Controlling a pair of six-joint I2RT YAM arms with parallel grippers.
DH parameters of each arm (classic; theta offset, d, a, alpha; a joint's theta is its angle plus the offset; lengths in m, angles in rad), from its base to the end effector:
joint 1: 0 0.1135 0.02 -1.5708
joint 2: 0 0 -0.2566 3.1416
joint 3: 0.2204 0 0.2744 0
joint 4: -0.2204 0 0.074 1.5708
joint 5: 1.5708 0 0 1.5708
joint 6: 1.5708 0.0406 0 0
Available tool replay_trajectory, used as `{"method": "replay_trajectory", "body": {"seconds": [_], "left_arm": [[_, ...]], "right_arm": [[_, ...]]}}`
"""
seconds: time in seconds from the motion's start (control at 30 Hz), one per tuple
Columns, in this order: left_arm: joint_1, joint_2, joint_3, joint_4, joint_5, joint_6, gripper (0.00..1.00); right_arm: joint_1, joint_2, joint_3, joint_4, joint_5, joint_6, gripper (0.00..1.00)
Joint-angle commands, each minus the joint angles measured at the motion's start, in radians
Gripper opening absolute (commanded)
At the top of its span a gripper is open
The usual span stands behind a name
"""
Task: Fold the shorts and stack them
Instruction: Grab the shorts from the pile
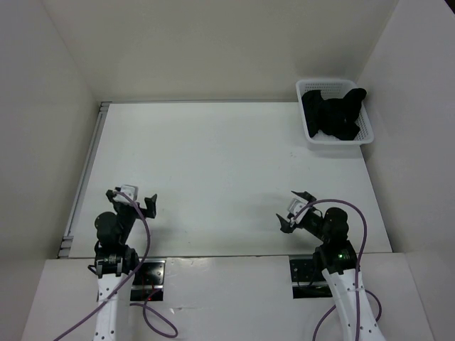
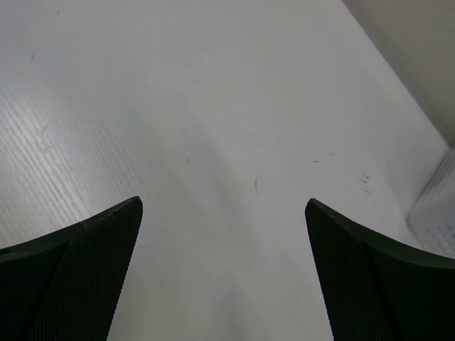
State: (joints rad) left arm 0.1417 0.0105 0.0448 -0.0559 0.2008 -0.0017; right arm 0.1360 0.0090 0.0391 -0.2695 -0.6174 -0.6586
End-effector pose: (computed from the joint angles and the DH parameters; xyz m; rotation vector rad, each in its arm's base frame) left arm 0.1424 0.0121 0.1829 0.0423 1.5916 -0.0508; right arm 0.1289 0.0414 0.1584 -1.0601 1.4160 0.1805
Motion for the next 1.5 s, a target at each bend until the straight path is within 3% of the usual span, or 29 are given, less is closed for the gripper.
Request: {"method": "replay_trajectory", "body": {"seconds": [0.0,0.03,0.07,0.1,0.13,0.17,0.2,0.23,0.27,0.3,0.37,0.4,0.47,0.5,0.53,0.57,0.63,0.67,0.7,0.73,0.77,0.8,0.87,0.9,1.0,1.1,1.13,1.23,1.47], "left_arm": [[0.007,-0.014,0.032,-0.07,0.3,0.002,1.0],[0.007,-0.014,0.043,-0.07,0.336,0.002,1.0],[0.007,-0.014,0.043,-0.036,0.458,0.002,1.0],[0.007,-0.023,0.043,0.003,0.498,0.002,1.0],[0.007,-0.023,0.043,0.02,0.573,0.002,1.0],[0.007,-0.023,0.053,-0.071,0.718,0.002,1.0],[0.007,-0.023,0.053,-0.093,0.742,0.002,1.0],[0.007,-0.023,0.053,-0.056,0.743,0.002,1.0],[0.007,-0.014,0.041,0.141,0.72,0.002,1.0],[0.007,-0.003,0.041,0.244,0.654,0.002,1.0],[-0.022,0.017,0.064,0.342,0.599,0.002,1.0],[-0.034,0.07,0.094,0.343,0.56,0.002,1.0],[-0.056,0.188,0.244,0.265,0.549,0.002,1.0],[-0.076,0.379,0.32,0.22,0.549,0.002,1.0],[-0.091,0.498,0.509,0.135,0.549,0.002,1.0],[-0.112,0.754,0.626,0.07,0.531,0.002,1.0],[-0.205,0.998,0.867,-0.127,0.432,0.002,1.0],[-0.235,1.098,0.97,-0.177,0.41,0.002,1.0],[-0.263,1.209,1.086,-0.2,0.385,0.002,1.0],[-0.34,1.241,1.115,-0.209,0.314,0.002,1.0],[-0.385,1.269,1.145,-0.209,0.267,0.002,1.0],[-0.425,1.336,1.18,-0.231,0.229,0.002,1.0],[-0.504,1.48,1.328,-0.317,0.134,0.002,1.0],[-0.514,1.531,1.383,-0.382,0.115,0.002,1.0],[-0.514,1.712,1.578,-0.487,0.135,0.002,1.0],[-0.495,1.764,1.595,-0.431,0.184,0.002,1.0],[-0.485,1.787,1.586,-0.409,0.193,0.002,1.0],[-0.485,1.829,1.586,-0.386,0.202,0.002,1.0],[-0.504,1.849,1.566,-0.416,0.272,0.002,1.0]], "right_arm": [[0.008,-0.009,-0.013,0.061,-0.025,-0.177,1.0],[0.008,-0.009,-0.013,0.084,-0.074,-0.25,0.99],[0.008,-0.009,-0.013,0.069,-0.114,-0.433,0.99],[0.017,-0.009,-0.013,0.078,-0.123,-0.718,0.99],[0.017,-0.009,-0.025,0.098,-0.123,-0.83,0.99],[0.017,-0.009,-0.025,0.11,-0.123,-0.922,0.99],[0.017,-0.009,-0.025,0.154,-0.134,-1.011,0.99],[0.017,-0.009,-0.025,0.218,-0.146,-0.995,0.99],[0.017,-0.009,-0.025,0.307,-0.177,-0.957,0.99],[0.017,-0.009,-0.016,0.502,-0.189,-0.846,0.99],[0.017,0.009,0.011,0.616,-0.228,-0.758,0.99],[0.027,0.034,0.101,0.599,-0.228,-0.757,1.0],[0.037,0.203,0.226,0.508,-0.2,-0.722,1.0],[0.037,0.286,0.368,0.485,-0.171,-0.699,1.0],[0.049,0.378,0.451,0.407,-0.132,-0.656,1.0],[0.074,0.564,0.616,0.374,-0.029,-0.592,1.0],[0.111,0.733,0.761,0.349,0.127,-0.422,1.0],[0.158,0.888,0.819,0.396,0.233,-0.203,1.0],[0.178,0.97,0.938,0.414,0.466,-0.093,1.0],[0.191,1.053,1.017,0.414,0.587,0.035,1.0],[0.191,1.147,1.224,0.292,0.69,0.3,1.0],[0.18,1.336,1.339,0.185,0.768,0.409,1.0],[0.151,1.513,1.627,-0.1,0.853,0.675,1.0],[0.12,1.64,1.681,-0.153,0.869,0.748,1.0],[0.048,1.735,1.713,-0.145,0.86,0.901,0.95],[-0.043,1.828,1.716,-0.135,0.918,1.042,0.77],[-0.068,1.852,1.726,-0.135,0.944,1.083,0.65],[-0.116,1.94,1.765,-0.135,0.993,1.177,0.5],[-0.136,2.1,1.869,-0.097,1.047,1.215,0.42]]}}
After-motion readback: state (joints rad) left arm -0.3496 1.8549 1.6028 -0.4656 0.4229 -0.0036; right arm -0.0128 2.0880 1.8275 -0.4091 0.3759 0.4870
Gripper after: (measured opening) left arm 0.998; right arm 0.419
